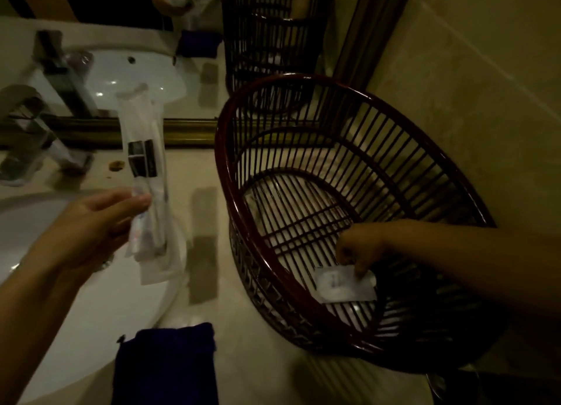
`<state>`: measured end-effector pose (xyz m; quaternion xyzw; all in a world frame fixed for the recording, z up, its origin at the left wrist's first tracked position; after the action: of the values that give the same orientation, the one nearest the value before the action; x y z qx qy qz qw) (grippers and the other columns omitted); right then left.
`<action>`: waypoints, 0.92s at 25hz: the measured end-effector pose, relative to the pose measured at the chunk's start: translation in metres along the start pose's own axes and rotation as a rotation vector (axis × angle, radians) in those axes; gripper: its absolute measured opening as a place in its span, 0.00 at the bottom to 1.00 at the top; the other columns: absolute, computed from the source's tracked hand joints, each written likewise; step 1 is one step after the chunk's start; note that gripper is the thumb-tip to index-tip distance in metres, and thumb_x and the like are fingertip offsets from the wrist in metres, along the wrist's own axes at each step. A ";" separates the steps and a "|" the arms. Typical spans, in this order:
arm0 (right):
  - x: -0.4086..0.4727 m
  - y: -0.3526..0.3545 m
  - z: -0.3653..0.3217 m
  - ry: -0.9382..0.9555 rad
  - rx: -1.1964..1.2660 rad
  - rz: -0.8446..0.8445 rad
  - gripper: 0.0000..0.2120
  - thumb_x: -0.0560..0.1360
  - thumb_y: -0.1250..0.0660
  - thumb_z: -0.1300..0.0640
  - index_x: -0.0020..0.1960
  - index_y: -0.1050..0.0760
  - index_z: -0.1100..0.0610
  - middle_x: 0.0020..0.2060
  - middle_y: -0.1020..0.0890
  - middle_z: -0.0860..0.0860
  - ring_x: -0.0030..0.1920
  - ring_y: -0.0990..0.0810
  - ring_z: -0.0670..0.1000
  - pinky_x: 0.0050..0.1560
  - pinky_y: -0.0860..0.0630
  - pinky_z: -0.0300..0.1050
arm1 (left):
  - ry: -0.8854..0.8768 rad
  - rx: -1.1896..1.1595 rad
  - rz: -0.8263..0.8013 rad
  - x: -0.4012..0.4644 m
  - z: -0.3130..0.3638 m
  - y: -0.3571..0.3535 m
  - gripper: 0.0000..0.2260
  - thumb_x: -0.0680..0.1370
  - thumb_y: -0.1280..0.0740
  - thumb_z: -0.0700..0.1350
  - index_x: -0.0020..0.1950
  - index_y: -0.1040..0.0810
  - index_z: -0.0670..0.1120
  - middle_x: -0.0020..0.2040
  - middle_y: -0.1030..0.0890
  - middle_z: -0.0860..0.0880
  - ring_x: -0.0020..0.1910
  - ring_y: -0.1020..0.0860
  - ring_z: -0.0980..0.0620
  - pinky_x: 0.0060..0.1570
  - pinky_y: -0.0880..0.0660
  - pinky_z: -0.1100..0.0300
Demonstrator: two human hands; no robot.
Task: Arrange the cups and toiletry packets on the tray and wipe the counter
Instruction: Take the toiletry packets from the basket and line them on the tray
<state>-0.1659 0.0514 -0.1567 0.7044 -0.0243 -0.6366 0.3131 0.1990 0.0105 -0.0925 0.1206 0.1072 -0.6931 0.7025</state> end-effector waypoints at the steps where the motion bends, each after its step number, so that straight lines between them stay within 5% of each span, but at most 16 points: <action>1: 0.005 -0.002 -0.003 0.012 -0.008 0.015 0.20 0.70 0.29 0.54 0.60 0.27 0.56 0.57 0.23 0.53 0.55 0.24 0.53 0.55 0.26 0.46 | 0.002 -0.011 -0.004 0.000 -0.007 -0.004 0.05 0.65 0.31 0.49 0.38 0.17 0.53 0.34 0.15 0.51 0.31 0.17 0.54 0.29 0.23 0.61; 7: 0.025 -0.003 -0.011 0.008 0.141 -0.007 0.14 0.73 0.32 0.58 0.57 0.26 0.60 0.53 0.21 0.57 0.55 0.23 0.56 0.57 0.25 0.48 | 0.014 -0.074 -0.037 0.006 -0.028 -0.020 0.07 0.63 0.31 0.50 0.38 0.16 0.53 0.36 0.14 0.51 0.36 0.16 0.54 0.34 0.21 0.60; 11: 0.011 -0.006 0.003 0.002 0.330 -0.108 0.12 0.72 0.33 0.62 0.56 0.25 0.61 0.43 0.24 0.50 0.52 0.24 0.53 0.60 0.26 0.48 | 0.033 -0.104 -0.038 0.011 -0.034 -0.020 0.07 0.63 0.31 0.49 0.39 0.16 0.52 0.38 0.14 0.50 0.37 0.16 0.52 0.41 0.25 0.51; 16: 0.013 -0.019 0.015 -0.167 0.126 -0.050 0.16 0.74 0.34 0.61 0.60 0.28 0.61 0.59 0.24 0.59 0.60 0.25 0.57 0.60 0.27 0.46 | 0.049 -0.106 -0.073 0.017 -0.045 -0.022 0.13 0.62 0.28 0.52 0.43 0.16 0.51 0.40 0.14 0.48 0.39 0.16 0.50 0.41 0.23 0.52; 23: 0.012 -0.030 0.015 -0.279 -0.006 -0.178 0.24 0.77 0.37 0.56 0.70 0.37 0.60 0.68 0.32 0.59 0.68 0.33 0.57 0.67 0.35 0.47 | 0.025 -0.200 -0.050 0.005 -0.041 -0.024 0.06 0.63 0.31 0.47 0.37 0.16 0.50 0.33 0.15 0.51 0.33 0.17 0.56 0.29 0.23 0.66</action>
<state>-0.1881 0.0640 -0.1818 0.6075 -0.0029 -0.7536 0.2512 0.1757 0.0186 -0.1330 0.0562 0.1875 -0.6946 0.6923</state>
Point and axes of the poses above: each hand's wrist, its own x-axis towards the middle knuckle, its own y-axis out of the back of the hand, z = x × y, the point moved 9 cm from there along x, towards the middle knuckle
